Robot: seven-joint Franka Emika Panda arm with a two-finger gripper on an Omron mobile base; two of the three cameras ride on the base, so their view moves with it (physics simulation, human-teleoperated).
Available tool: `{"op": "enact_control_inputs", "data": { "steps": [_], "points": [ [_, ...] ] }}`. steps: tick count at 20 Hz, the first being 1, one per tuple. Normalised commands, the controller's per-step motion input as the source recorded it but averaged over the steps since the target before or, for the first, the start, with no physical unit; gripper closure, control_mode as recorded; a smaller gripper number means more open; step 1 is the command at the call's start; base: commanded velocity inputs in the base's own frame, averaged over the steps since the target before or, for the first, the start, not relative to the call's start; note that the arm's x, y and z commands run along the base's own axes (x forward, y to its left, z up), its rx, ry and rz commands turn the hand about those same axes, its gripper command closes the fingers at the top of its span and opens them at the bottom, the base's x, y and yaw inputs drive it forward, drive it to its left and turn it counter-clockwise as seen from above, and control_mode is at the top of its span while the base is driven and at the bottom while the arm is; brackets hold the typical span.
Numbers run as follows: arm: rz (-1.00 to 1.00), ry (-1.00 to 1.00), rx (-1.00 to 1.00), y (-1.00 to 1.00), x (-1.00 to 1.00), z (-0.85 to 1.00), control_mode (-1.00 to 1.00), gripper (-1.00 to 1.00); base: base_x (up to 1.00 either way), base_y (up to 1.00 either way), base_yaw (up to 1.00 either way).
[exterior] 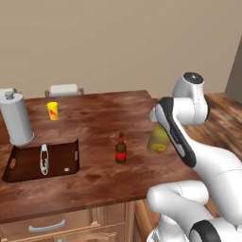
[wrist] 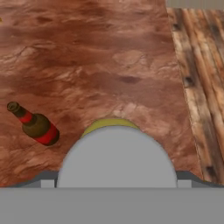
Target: Place the drinks on the dining counter in a tight cluster.
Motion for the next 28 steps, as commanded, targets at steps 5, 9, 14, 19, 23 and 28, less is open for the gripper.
{"op": "enact_control_inputs", "data": {
  "steps": [5, 9, 14, 19, 23, 28],
  "points": [
    [0.06, 0.00, 0.04, 0.09, 0.36, 0.00, -1.00, 1.00, 0.00, 0.00, 0.00],
    [0.05, 0.01, 0.01, 0.16, 0.42, -0.03, -1.00, 1.00, 0.00, 0.00, 0.00],
    [0.01, 0.08, 0.00, 0.20, 0.43, -0.12, -1.00, 1.00, 0.00, 0.00, 0.00],
    [0.01, 0.12, 0.00, 0.20, 0.24, -0.19, -1.00, 1.00, 0.00, 0.00, 0.00],
    [0.02, 0.06, 0.01, 0.14, 0.19, -0.19, -1.00, 1.00, 0.00, 0.00, 0.00],
    [0.01, 0.00, 0.01, 0.10, 0.19, -0.19, -1.00, 1.00, 0.00, 0.00, 0.00]
  ]
}}
